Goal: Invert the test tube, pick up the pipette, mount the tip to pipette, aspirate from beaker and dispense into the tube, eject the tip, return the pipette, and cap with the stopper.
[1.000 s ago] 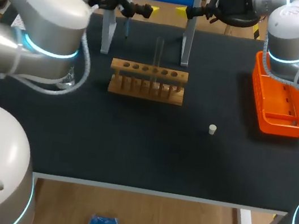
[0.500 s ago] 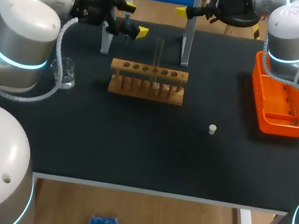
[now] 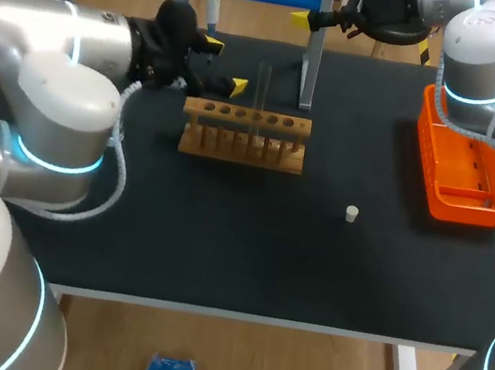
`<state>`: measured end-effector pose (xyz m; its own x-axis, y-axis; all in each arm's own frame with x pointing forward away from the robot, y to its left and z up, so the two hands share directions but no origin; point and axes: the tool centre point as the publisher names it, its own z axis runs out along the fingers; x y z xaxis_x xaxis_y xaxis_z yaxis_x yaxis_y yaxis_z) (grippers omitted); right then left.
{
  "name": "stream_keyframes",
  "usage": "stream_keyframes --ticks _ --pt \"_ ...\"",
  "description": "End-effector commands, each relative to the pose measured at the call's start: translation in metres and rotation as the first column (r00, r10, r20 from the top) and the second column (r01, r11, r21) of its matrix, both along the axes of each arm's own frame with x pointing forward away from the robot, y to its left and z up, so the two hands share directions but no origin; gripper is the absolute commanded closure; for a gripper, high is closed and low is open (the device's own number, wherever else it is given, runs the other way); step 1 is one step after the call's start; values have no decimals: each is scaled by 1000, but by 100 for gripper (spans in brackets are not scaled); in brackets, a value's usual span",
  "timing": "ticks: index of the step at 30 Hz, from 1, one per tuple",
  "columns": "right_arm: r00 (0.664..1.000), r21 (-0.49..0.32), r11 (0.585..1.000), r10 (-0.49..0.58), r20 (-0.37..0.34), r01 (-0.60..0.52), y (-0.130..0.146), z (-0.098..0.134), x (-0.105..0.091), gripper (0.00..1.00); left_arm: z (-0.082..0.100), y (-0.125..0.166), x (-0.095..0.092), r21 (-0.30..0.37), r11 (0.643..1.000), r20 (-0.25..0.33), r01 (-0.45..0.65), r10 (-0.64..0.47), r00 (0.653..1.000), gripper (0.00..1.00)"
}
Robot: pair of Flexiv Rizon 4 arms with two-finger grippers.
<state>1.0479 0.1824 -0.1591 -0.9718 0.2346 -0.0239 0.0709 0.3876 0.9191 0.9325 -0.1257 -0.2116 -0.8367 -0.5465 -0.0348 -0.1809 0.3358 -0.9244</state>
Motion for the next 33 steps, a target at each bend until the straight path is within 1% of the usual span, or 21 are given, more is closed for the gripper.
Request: stream_keyframes --ticks 1,10,33 --pt "1000 -3 1000 1 -2 -1 -1 1 0 0 -7 -8 4 -6 1000 18 -19 19 1000 0" --pt "1000 -3 1000 1 -2 -1 -1 1 0 0 -12 -11 7 -8 1000 20 -27 28 999 0" --pt "1000 -3 1000 1 -2 -1 -1 1 0 0 -12 -12 7 -4 1000 23 -25 25 999 0"
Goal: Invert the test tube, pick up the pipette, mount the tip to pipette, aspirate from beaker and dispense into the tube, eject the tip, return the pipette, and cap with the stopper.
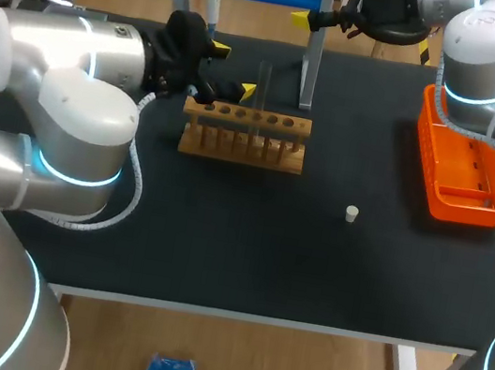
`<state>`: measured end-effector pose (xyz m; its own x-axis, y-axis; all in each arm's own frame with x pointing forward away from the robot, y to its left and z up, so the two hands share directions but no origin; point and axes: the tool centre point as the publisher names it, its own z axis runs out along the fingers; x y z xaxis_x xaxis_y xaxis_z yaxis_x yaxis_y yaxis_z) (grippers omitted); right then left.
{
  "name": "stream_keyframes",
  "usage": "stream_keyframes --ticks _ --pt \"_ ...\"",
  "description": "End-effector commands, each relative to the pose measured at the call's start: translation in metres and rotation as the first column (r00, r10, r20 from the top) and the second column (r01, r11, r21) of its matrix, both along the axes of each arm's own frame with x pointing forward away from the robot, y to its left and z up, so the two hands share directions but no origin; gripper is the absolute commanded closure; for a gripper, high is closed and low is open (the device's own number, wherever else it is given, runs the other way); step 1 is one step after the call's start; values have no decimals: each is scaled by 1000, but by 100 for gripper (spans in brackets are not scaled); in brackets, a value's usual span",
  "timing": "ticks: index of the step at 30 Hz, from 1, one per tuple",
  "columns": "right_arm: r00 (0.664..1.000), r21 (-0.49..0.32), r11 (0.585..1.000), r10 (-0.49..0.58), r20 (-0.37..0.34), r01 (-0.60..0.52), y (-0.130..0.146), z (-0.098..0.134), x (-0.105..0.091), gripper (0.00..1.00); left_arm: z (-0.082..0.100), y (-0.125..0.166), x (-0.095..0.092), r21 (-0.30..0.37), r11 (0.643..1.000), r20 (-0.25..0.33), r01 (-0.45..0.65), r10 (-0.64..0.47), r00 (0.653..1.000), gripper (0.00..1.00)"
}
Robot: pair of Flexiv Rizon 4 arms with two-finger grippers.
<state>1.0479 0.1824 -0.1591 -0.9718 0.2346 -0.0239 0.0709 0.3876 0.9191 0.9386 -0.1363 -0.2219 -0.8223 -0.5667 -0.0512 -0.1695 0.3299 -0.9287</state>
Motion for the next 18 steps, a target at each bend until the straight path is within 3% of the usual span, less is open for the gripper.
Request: stream_keyframes --ticks 1,7,18 --pt "1000 -3 1000 1 -2 -1 -1 1 0 0 -2 -1 1 -2 1000 2 -1 1 1000 0" --pt "1000 -3 1000 1 -2 -1 -1 1 0 0 -2 -1 1 -2 1000 2 -1 1 1000 0" --pt "999 -22 999 -40 14 40 -52 -7 -63 0 -2 -1 1 -2 1000 2 -1 1 1000 0"
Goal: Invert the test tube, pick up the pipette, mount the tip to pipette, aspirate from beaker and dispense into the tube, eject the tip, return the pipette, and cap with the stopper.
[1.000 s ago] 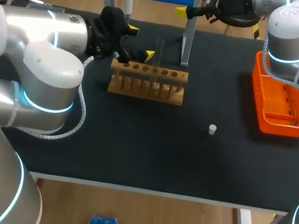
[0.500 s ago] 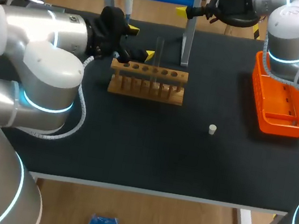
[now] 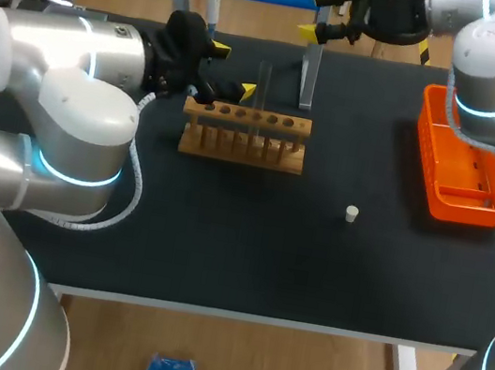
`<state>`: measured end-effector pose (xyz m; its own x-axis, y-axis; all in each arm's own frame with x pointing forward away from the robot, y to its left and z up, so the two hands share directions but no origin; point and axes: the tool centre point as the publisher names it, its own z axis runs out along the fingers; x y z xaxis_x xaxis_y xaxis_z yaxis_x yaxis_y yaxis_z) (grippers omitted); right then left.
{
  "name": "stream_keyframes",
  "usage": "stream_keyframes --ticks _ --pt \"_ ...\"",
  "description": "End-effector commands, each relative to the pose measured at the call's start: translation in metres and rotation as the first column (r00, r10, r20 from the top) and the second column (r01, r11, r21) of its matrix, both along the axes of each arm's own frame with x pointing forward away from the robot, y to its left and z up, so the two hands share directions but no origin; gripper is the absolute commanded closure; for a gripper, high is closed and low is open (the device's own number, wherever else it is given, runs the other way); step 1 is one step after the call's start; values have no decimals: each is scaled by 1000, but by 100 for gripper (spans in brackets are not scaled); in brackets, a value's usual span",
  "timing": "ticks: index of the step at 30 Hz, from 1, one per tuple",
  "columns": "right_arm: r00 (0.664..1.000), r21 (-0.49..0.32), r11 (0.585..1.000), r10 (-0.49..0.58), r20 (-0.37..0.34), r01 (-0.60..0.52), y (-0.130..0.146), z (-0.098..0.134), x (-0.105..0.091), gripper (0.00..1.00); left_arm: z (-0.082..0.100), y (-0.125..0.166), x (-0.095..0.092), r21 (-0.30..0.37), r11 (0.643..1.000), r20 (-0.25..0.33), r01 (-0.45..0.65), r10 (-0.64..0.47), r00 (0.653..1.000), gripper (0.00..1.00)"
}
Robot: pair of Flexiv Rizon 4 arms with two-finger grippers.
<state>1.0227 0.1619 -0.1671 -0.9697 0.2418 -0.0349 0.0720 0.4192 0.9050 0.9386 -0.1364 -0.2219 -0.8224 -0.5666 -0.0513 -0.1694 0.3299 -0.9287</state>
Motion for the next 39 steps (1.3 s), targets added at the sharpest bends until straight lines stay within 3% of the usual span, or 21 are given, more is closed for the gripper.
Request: stream_keyframes --ticks 1,16,24,39 --pt "999 13 999 -38 6 38 -38 -1 -44 0 -2 -1 1 -2 1000 2 -1 1 1000 0" --pt "1000 -11 1000 21 7 -20 -105 -49 -136 0 -2 -1 1 -2 1000 2 -1 1 1000 0" --pt "999 -30 999 43 -7 -43 -121 -73 -169 0 -2 -1 1 -2 1000 2 -1 1 1000 0" --pt "999 -50 998 41 -8 -41 -125 -79 -174 0 -2 -1 1 -2 1000 2 -1 1 1000 0"
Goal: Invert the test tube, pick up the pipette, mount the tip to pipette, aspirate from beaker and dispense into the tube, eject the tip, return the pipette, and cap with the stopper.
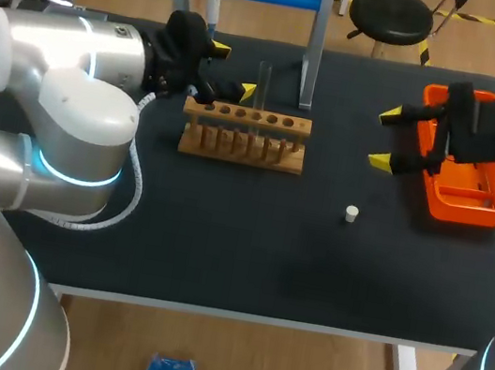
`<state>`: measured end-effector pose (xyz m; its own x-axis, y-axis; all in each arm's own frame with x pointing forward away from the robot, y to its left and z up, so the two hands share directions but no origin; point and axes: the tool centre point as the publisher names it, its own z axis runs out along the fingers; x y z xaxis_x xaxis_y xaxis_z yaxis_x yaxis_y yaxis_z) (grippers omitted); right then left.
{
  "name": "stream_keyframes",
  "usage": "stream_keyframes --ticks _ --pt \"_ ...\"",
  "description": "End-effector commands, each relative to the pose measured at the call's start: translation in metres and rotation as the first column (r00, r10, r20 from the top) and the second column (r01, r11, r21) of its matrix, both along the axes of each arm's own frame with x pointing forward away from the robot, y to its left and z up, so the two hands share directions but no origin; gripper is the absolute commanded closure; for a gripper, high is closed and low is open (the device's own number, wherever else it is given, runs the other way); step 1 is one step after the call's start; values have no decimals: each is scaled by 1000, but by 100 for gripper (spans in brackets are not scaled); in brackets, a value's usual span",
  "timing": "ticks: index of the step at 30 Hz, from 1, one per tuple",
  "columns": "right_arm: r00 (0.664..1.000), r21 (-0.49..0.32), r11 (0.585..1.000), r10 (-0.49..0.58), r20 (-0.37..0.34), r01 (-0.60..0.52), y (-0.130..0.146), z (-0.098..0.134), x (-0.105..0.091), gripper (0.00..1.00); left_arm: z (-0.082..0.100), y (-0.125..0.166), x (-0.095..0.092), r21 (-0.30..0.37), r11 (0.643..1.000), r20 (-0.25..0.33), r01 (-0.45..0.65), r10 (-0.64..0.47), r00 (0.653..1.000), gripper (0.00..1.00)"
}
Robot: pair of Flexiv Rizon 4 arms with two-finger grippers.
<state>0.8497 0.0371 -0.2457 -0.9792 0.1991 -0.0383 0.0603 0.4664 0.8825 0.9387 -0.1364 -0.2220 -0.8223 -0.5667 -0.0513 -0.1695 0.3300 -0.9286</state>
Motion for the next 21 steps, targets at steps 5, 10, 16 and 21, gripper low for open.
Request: stream_keyframes --ticks 5,10,16,21 --pt "1000 0 1000 -1 1 1 0 0 -1 0 -1 -1 1 -2 1000 2 -1 1 1000 0" --pt "1000 0 1000 -1 1 1 0 0 -1 0 -1 -1 1 -2 1000 2 -1 1 1000 0" --pt "1000 -15 1000 4 4 -4 2 -9 -2 0 -1 -1 1 -2 1000 2 -1 1 1000 0" --pt "1000 -10 1000 28 -12 -28 2 -26 -11 0 -1 -1 1 -2 1000 2 -1 1 1000 0"
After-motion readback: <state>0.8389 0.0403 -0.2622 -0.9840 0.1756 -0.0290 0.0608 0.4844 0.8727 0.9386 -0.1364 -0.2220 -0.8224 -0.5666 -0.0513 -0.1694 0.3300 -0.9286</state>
